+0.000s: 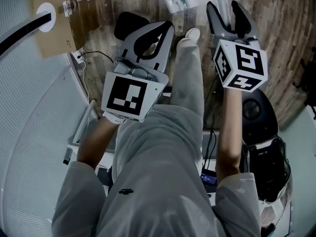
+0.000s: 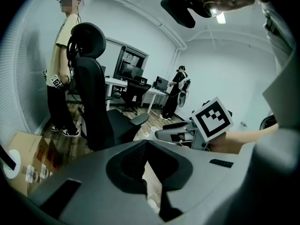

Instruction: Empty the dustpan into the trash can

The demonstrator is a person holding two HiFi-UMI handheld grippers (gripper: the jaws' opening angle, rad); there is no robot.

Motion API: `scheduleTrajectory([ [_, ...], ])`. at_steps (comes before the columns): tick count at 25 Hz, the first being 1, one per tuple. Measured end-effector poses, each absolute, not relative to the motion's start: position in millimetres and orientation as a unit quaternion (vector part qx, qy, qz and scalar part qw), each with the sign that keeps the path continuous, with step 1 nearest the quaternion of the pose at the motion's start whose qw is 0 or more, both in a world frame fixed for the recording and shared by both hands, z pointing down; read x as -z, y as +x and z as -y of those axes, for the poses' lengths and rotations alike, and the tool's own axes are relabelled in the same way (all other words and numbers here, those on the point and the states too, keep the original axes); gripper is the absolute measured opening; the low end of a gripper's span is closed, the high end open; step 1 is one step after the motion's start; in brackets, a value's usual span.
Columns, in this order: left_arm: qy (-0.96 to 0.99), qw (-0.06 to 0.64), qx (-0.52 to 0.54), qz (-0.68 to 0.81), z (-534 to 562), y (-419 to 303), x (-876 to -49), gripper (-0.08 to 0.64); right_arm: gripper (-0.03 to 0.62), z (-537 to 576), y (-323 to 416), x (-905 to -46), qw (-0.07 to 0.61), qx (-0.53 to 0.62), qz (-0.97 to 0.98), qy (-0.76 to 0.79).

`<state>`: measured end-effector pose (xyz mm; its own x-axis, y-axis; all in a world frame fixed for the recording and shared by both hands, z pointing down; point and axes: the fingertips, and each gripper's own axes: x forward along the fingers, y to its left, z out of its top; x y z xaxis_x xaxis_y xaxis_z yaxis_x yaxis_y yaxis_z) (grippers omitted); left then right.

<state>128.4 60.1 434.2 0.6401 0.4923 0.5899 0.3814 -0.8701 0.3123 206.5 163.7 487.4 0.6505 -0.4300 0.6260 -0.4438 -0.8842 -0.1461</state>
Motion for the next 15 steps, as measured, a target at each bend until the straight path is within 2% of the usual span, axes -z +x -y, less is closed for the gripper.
scheduleTrajectory([
  [13, 0.898, 0.088, -0.359, -0.237, -54.7, 132.4, -450.8, 0.000, 0.250, -157.7, 225.8, -523.6, 0.045, -0.373, 0.240, 0.895],
  [15, 0.898, 0.090, -0.362, -0.234, -54.0, 132.8, -451.3, 0.000, 0.228, -160.3, 228.5, -527.8, 0.059, -0.382, 0.234, 0.892],
])
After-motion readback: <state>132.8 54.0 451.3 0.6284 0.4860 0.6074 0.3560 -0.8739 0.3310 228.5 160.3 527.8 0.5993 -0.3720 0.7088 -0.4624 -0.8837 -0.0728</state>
